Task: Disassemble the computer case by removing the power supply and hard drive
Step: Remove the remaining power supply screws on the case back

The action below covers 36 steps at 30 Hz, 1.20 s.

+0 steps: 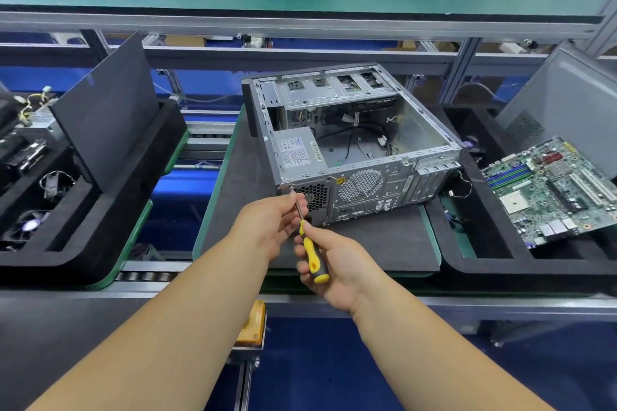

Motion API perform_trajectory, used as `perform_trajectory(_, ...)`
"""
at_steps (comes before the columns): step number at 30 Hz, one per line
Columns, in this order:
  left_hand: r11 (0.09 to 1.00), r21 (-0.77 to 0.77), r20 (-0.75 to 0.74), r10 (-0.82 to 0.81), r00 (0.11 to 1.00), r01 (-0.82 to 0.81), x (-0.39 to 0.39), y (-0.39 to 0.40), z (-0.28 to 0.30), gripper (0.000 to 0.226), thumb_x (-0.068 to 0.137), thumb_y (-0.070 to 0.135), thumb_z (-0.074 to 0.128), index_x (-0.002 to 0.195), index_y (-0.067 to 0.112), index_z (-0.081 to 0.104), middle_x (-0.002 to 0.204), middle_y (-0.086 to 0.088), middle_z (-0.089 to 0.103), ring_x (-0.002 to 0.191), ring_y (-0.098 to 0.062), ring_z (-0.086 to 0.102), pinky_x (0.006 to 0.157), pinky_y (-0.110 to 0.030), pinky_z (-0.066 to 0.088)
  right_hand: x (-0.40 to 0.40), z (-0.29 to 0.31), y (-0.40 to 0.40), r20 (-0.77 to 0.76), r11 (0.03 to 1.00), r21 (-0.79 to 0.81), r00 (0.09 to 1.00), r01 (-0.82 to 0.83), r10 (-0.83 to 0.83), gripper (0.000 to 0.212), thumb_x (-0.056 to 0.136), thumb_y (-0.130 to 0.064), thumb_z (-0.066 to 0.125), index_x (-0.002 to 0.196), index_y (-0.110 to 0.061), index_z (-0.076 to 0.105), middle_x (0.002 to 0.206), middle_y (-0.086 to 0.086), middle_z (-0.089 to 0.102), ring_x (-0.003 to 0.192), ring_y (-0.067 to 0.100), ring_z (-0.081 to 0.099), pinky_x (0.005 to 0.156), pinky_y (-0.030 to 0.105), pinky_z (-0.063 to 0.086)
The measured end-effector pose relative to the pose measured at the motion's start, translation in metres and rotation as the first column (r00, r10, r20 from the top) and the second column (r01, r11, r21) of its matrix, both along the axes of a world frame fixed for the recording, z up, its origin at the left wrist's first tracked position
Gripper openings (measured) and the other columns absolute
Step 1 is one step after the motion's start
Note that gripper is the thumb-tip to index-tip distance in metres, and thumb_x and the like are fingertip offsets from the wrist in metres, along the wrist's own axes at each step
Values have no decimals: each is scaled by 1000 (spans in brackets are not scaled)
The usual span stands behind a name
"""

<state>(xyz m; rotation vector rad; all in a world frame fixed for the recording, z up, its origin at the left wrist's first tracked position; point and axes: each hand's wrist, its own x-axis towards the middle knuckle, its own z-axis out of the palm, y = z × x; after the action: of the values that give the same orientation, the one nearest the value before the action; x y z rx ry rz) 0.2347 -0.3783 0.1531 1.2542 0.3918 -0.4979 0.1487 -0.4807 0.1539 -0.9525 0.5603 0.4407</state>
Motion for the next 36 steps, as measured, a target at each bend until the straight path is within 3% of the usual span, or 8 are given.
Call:
perform_trajectory(4, 995, -100, -40, -23, 999, 19, -3, 3, 1, 18, 99, 13, 54, 91, 9, 69, 71, 2, 75, 64, -6, 72, 60, -19, 58, 3, -3, 3, -48, 999, 3, 998, 47, -47, 20, 92, -30, 69, 86, -11, 64, 63, 2, 57, 47, 11, 51, 42, 20, 44)
perform_trajectory(9, 970, -227, -155, 55, 986, -90, -1, 6, 3, 19, 97, 15, 53, 93, 4, 68, 77, -5, 76, 70, -13, 73, 63, -23, 55, 4, -4, 7, -56, 996, 51, 996, 78, -75, 20, 92, -28, 68, 84, -12, 60, 61, 1, 52, 45, 9, 46, 40, 19, 39)
perform_trajectory(13, 973, -210, -164, 61, 985, -96, 0, 6, 3, 19, 97, 16, 54, 91, 5, 69, 76, -4, 76, 66, -11, 73, 57, -21, 54, 5, 0, 5, -76, 989, 134, 996, 61, -51, 38, 100, -41, 49, 98, -4, 60, 64, 5, 51, 48, 11, 46, 42, 20, 39)
perform_trajectory(17, 980, -171, -162, 73, 984, -101, 1, 4, 2, 18, 96, 16, 58, 87, 6, 69, 75, -4, 76, 64, -10, 73, 51, -20, 54, 5, 1, 3, -100, 983, 169, 994, 68, -52, 42, 104, -34, 35, 109, 0, 59, 64, 8, 54, 48, 12, 48, 44, 20, 40)
perform_trajectory(23, 983, -159, -135, 71, 988, -93, 2, 4, 2, 13, 94, 18, 61, 92, 8, 70, 79, -3, 77, 68, -10, 74, 63, -23, 51, 6, 1, 3, -116, 992, 106, 992, 69, -56, 34, 103, -30, 44, 108, -2, 62, 72, 7, 57, 53, 13, 53, 47, 21, 45)
perform_trajectory(28, 984, -158, -127, 65, 990, -85, 2, 4, 4, 12, 95, 16, 61, 94, 8, 69, 80, -4, 77, 69, -12, 74, 55, -22, 54, 2, -1, 4, -75, 998, 28, 996, 60, -58, 29, 101, -30, 53, 98, -4, 67, 73, 5, 59, 54, 13, 55, 48, 22, 47)
perform_trajectory(36, 986, -145, -135, 67, 989, -86, 1, 2, 6, 11, 94, 15, 61, 91, 7, 69, 73, -3, 76, 62, -10, 73, 46, -19, 52, 3, 1, 7, -56, 992, 106, 997, 66, -60, 18, 96, -25, 62, 88, -9, 58, 65, 2, 50, 47, 10, 45, 42, 19, 38)
